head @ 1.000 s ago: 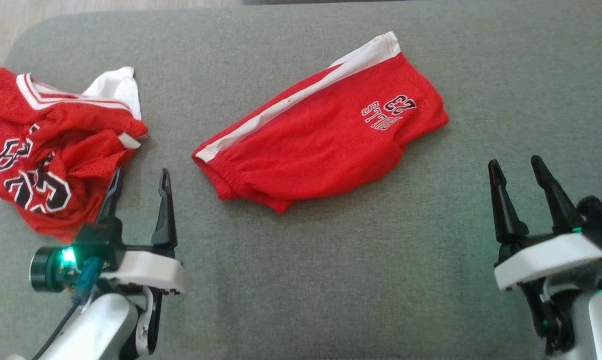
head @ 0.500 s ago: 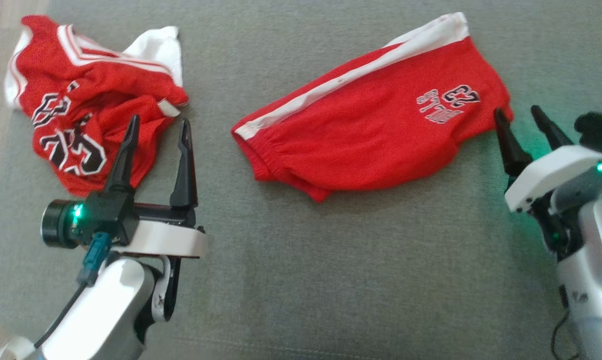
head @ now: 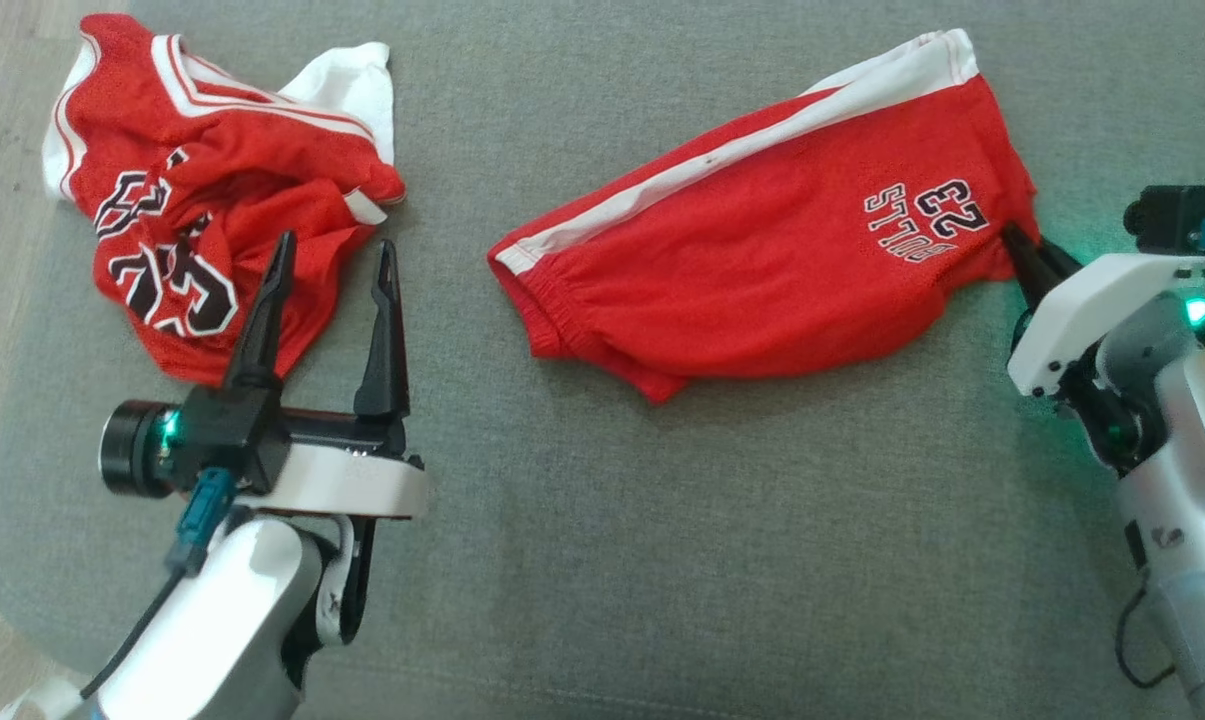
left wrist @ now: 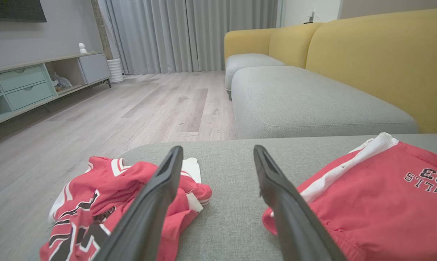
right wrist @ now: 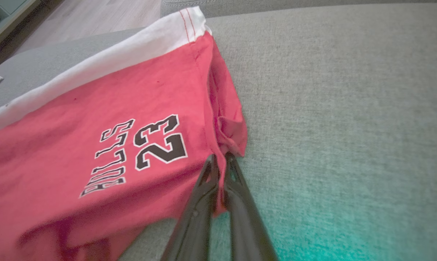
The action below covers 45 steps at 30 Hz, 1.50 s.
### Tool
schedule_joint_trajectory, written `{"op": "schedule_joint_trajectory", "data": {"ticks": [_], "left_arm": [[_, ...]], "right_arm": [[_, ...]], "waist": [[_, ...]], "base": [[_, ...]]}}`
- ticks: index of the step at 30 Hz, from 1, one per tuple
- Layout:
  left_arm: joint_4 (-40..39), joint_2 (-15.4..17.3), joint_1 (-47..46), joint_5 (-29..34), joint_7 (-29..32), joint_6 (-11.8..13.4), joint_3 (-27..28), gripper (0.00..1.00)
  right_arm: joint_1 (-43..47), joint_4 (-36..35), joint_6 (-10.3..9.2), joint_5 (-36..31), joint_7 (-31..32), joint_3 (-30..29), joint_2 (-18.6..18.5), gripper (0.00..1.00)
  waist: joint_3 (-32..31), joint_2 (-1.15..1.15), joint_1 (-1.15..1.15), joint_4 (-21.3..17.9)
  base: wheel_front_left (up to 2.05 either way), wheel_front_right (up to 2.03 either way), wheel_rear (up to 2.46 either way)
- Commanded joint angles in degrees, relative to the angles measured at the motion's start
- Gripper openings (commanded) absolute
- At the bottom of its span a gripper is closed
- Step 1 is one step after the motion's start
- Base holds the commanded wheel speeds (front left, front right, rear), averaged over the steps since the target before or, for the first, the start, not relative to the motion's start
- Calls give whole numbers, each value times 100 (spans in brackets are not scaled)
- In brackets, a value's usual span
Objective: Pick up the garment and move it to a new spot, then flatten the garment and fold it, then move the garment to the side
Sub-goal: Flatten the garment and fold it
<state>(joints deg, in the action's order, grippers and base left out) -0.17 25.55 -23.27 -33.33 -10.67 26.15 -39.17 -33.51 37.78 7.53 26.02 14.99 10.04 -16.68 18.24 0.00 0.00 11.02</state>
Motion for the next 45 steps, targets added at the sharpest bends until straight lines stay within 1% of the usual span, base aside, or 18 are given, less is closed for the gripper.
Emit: {"op": "schedule_joint_trajectory", "data": {"ticks": [1,4,7,10,11,13,20,24,26,27,29,32,35,37,39,42,45], "left_arm": [[-107,117,-136,-54,-65,11,232,100],[-83,107,-63,-92,-84,22,235,100],[-61,108,18,-124,-93,34,229,100],[-49,122,109,-152,-83,54,216,100],[-49,122,109,-152,-83,54,216,100],[-53,136,160,-169,-71,67,210,100],[-106,180,265,-203,11,84,153,100],[-115,189,292,-212,41,88,120,100],[-110,180,298,-218,52,82,99,100],[-102,167,298,-224,61,70,76,100],[-95,156,295,-226,68,58,51,100],[-86,143,294,-232,77,44,21,100],[-70,114,279,-237,85,13,-23,100],[-51,80,269,-249,77,-6,-43,100],[-32,49,279,-265,54,-3,-44,100],[2,-10,287,-302,21,-15,-47,100],[43,-46,308,-346,-20,-26,-26,100]], "right_arm": [[19,-124,-4,44,-114,138,-60,0],[121,-282,-4,86,-356,145,-65,0],[423,-560,-4,118,-578,66,-27,0],[887,-916,-4,138,-736,-141,41,0],[887,-916,-4,138,-736,-141,41,0],[1242,-1174,-4,147,-780,-356,101,0],[2373,-2009,-4,-26,-567,-1216,369,0],[2629,-2326,-4,-144,-356,-1537,501,0],[2659,-2449,-4,-205,-274,-1602,520,0],[2611,-2650,-4,-285,-217,-1569,529,0],[2503,-2928,-4,-398,-161,-1420,506,0],[2247,-3433,-4,-524,-13,-990,490,0],[1961,-3822,-4,-543,175,-350,555,0],[1812,-3932,-4,-466,286,174,647,0],[1729,-3892,-4,-358,391,728,755,0],[1733,-3645,-4,-132,511,1536,887,0],[1824,-3243,-4,76,540,2088,967,0]], "waist": [[-36,0,0,-44],[-108,0,0,-101],[-202,0,0,-190],[-318,0,0,-311],[-318,0,0,-311],[-381,0,0,-396],[-506,0,0,-623],[-547,0,0,-673],[-572,0,0,-666],[-599,0,0,-653],[-633,0,0,-632],[-672,0,0,-598],[-702,0,0,-519],[-705,0,0,-445],[-699,0,0,-374],[-666,0,0,-249],[-620,0,0,-156]], "base": [[0,0,0],[0,0,0],[0,0,0],[0,0,0],[0,0,0],[0,0,0],[0,0,0],[0,0,0],[0,0,0],[0,0,0],[0,0,0],[0,0,0],[0,0,0],[0,0,0],[0,0,0],[0,0,0],[0,0,0]]}}
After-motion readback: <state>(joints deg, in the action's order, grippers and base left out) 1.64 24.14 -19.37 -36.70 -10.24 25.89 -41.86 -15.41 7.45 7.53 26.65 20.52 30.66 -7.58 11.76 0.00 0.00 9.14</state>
